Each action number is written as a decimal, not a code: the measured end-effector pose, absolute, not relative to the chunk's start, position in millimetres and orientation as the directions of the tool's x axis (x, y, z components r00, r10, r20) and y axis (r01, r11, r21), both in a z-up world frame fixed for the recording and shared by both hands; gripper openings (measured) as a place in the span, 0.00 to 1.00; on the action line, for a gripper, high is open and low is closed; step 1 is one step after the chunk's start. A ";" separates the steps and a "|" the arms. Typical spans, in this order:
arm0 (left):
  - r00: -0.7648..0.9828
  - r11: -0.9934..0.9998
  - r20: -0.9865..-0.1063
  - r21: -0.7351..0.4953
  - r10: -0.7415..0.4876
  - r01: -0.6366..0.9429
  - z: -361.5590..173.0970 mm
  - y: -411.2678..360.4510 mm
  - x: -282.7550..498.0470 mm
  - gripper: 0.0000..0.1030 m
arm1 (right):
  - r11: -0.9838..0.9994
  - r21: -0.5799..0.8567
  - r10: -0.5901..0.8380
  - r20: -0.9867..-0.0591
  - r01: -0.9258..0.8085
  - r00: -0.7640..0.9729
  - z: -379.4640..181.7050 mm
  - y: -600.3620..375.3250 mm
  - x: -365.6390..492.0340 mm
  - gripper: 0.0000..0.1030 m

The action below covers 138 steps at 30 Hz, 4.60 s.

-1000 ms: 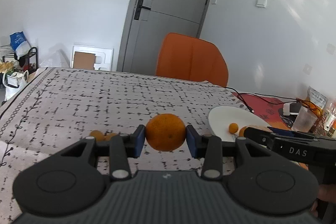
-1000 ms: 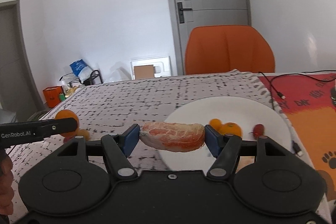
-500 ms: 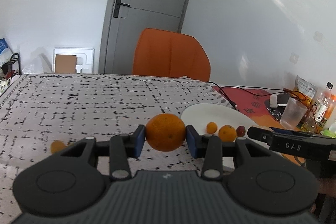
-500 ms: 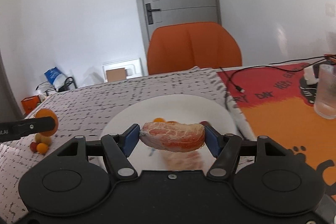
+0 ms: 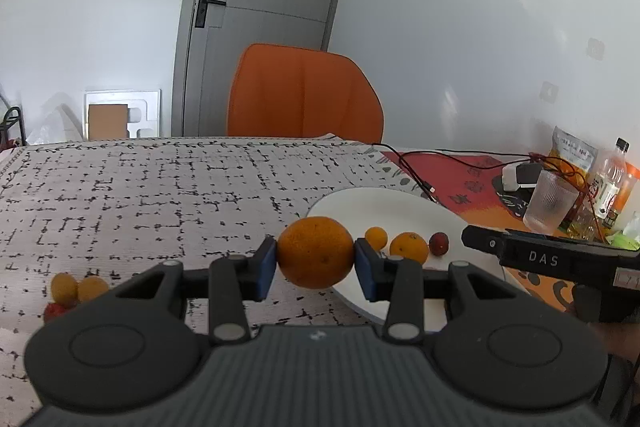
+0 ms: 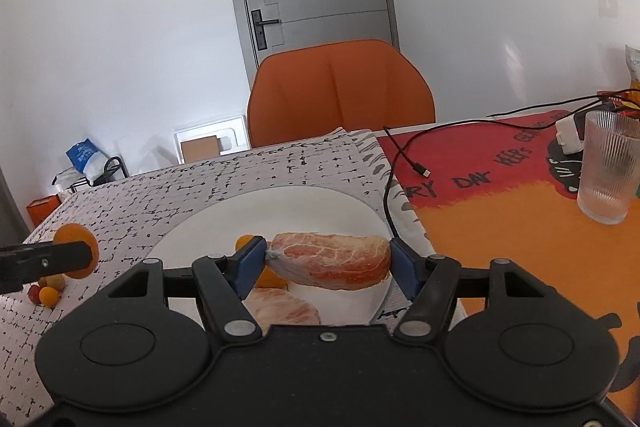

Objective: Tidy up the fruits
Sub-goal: 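Open both tools to drop the orange and pomelo piece onto the plate, then move both open tools back to the remaining fruit pile, then grasp a small orange with the right tool while the left tool grasps the red plum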

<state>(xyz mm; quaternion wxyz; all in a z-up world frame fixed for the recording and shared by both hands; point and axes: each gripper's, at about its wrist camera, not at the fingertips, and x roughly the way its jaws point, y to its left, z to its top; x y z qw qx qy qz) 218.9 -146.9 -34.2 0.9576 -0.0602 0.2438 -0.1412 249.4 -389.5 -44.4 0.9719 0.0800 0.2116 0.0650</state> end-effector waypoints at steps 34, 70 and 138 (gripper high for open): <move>0.830 0.956 -0.476 -0.178 -0.291 0.232 -35.6 -159.5 229.9 0.66 | 0.955 0.266 0.228 -0.382 -0.129 0.896 -52.0 -382.2 214.2 0.86; 0.879 0.990 -0.465 -0.133 -0.105 0.048 -28.1 -48.2 179.5 0.96 | 0.928 0.280 0.338 -0.364 -0.244 0.868 -39.2 -316.2 207.3 1.00; 0.868 0.965 -0.496 -0.221 0.014 -0.142 -58.2 77.0 161.3 0.80 | 0.799 0.214 0.579 -0.530 -0.562 0.620 -65.4 -130.5 266.3 0.27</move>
